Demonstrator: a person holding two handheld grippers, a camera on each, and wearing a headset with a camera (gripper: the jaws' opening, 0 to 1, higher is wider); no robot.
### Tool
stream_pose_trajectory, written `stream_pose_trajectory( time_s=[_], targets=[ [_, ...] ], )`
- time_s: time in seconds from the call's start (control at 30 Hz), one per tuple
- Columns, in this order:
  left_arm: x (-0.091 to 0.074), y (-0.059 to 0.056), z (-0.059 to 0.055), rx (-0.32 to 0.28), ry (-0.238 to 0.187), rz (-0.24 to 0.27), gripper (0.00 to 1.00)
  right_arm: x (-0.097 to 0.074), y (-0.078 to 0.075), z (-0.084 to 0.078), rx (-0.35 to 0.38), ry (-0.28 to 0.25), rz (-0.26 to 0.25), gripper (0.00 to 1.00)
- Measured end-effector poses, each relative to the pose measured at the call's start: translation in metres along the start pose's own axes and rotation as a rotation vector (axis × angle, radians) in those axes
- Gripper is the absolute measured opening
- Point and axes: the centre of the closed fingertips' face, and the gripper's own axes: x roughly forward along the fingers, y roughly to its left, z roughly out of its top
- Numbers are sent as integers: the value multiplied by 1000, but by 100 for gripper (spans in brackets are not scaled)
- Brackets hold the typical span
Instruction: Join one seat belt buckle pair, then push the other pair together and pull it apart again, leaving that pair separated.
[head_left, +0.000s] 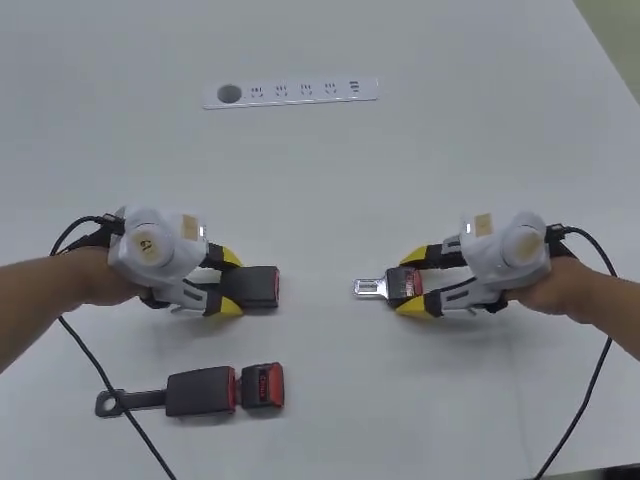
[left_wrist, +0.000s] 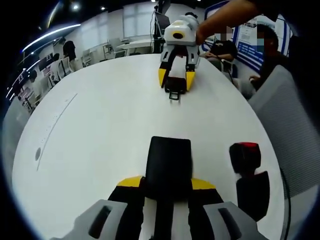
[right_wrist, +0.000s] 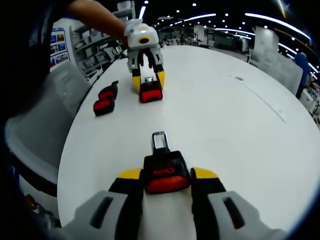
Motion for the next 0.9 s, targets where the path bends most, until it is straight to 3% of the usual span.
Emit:
stream_pose_trajectory(
  time_s=[0.1,0.17,0.23,0.43,0.57,0.7,0.77,0.83,0.9],
  targets=[
    [-2,-1,2,-43,-4,13,36,-1,0,0,15,-8,-8,42],
    [-5,-3,10,-97,-57,9,40,-2,-1,4,47,-34,-30,49],
    [-12,0,14,-118,-78,30,42,-4,-4,8,52,-51,-58,58],
    [-26,8,21,-219,-115,112,64,-10,-17,18,121,-112,-170,73],
    [-39,11,23,-293,-138,181,67,-16,-21,23,154,-134,-272,78],
    [-49,8,22,-363,-158,227,77,-20,-21,31,193,-184,-349,82],
    [-59,6,25,-397,-200,268,80,-23,-18,37,222,-216,-381,84],
    [-68,6,24,-424,-230,323,82,-23,-13,40,245,-228,-392,86],
    [-73,0,24,-463,-259,328,85,-22,-4,44,249,-225,-388,90]
  ],
)
